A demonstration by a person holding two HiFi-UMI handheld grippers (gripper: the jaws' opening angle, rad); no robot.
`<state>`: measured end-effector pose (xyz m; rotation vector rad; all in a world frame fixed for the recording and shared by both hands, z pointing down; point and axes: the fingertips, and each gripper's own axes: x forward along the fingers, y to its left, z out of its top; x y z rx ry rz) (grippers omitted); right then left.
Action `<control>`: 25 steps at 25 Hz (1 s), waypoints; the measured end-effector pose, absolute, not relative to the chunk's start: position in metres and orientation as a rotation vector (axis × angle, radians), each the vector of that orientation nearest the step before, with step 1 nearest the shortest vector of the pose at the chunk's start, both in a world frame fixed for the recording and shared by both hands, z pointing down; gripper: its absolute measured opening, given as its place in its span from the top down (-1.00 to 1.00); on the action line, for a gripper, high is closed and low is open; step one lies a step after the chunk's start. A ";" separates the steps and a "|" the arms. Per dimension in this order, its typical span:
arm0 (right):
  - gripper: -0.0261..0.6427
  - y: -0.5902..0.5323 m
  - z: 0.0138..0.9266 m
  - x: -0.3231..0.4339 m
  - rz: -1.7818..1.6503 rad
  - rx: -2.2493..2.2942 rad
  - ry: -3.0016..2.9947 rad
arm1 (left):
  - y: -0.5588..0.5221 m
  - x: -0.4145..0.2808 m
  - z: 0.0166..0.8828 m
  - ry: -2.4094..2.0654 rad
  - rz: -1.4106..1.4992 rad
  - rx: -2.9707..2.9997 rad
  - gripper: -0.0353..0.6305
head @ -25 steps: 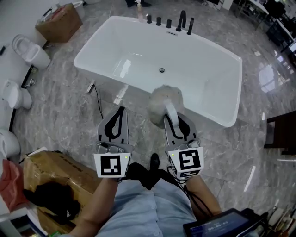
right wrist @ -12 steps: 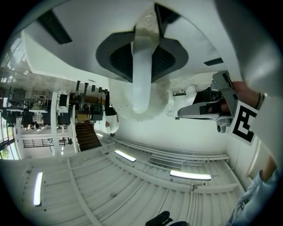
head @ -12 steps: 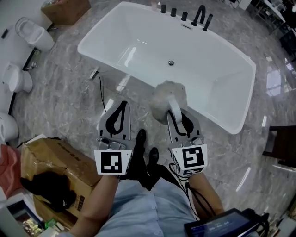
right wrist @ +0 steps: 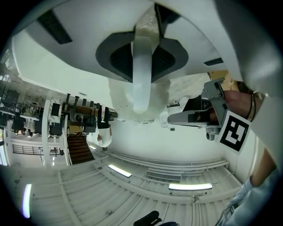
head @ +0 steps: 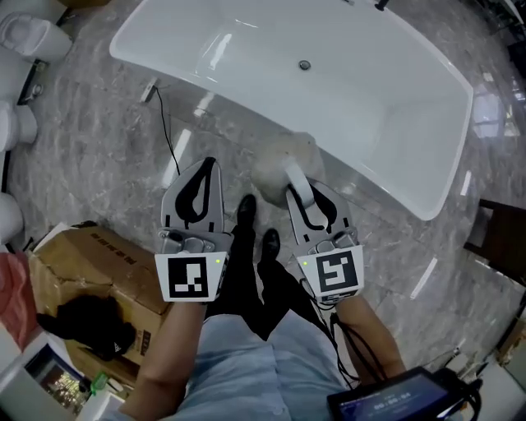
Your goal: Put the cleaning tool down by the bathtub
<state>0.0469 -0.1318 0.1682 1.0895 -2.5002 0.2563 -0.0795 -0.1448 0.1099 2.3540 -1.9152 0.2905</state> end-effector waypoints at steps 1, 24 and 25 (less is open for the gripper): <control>0.64 -0.135 0.177 0.044 0.264 1.074 -2.493 | -0.148 -0.083 0.121 -1.905 0.321 2.351 0.84; 0.64 -0.188 0.397 -0.005 0.316 0.822 -2.370 | -0.226 -0.120 0.303 -1.781 0.305 2.291 0.84; 0.64 -0.188 0.407 -0.006 0.314 0.818 -2.365 | -0.228 -0.122 0.310 -1.777 0.304 2.293 0.84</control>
